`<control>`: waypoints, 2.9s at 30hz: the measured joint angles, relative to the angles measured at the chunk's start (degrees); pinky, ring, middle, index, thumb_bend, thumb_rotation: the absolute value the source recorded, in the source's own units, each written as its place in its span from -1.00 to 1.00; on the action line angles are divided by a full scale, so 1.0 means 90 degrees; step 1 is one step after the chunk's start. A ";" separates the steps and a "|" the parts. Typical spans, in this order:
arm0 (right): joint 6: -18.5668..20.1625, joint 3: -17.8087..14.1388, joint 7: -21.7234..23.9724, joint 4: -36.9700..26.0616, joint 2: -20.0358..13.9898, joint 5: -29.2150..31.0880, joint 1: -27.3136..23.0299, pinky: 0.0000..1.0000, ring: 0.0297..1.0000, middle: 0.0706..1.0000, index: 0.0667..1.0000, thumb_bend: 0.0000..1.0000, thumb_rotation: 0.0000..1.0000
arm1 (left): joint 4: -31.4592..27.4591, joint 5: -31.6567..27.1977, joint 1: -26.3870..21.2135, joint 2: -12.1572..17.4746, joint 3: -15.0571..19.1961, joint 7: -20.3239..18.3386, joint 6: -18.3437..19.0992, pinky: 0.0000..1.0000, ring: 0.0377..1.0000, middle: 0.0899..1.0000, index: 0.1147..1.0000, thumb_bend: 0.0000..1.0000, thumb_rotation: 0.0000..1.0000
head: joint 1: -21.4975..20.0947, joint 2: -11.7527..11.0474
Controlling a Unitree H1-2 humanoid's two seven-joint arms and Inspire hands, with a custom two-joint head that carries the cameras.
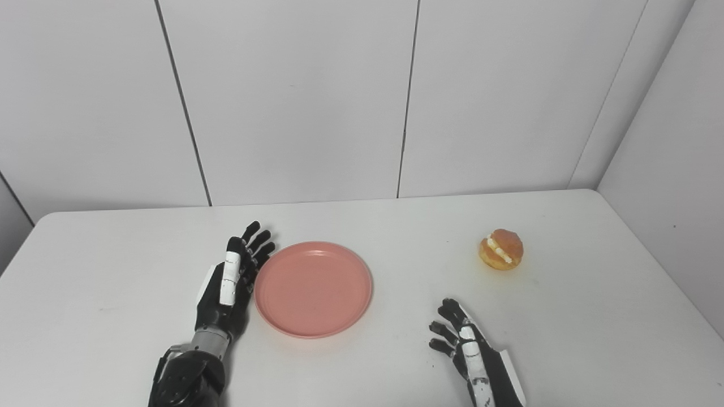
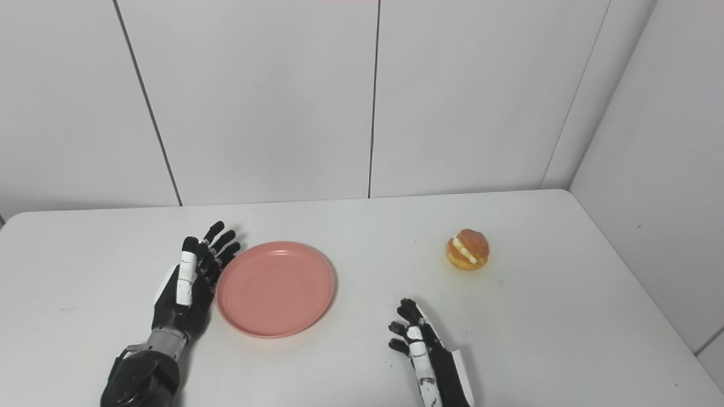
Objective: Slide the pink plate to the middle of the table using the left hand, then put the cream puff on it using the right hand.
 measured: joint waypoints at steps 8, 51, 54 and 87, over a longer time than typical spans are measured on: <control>-0.0171 0.0111 -0.0096 0.0048 -0.0096 -0.0828 -0.0025 0.42 0.59 0.72 0.74 0.61 0.78 | -0.0002 -0.0056 0.0000 -0.0004 0.0006 -0.0042 0.0016 0.99 0.85 0.86 0.85 0.78 0.90 | 0.0000 -0.0039; 0.0915 -0.0711 0.1609 -0.0597 -0.3375 -0.4426 -0.2869 0.35 0.68 0.77 0.72 1.00 -0.25 | 0.0052 -0.0191 -0.0102 -0.0164 0.0011 -0.0140 0.0249 0.99 0.85 0.88 0.92 0.86 0.93 | 0.0176 -0.0205; 0.0923 -0.0601 0.1852 -0.0384 -0.3603 -0.4615 -0.3009 0.37 0.70 0.76 0.71 1.00 -0.17 | 0.0052 -0.0190 -0.0101 -0.0176 0.0013 -0.0136 0.0244 1.00 0.84 0.86 0.91 0.83 0.94 | 0.0186 -0.0205; 0.0983 0.0096 0.2222 0.2544 -0.3907 -0.4405 -0.4062 0.30 0.66 0.75 0.67 1.00 -0.40 | -0.0185 -0.0188 0.0017 -0.0320 0.0012 -0.0115 0.0373 0.93 0.82 0.86 0.95 0.78 0.94 | 0.0352 -0.0176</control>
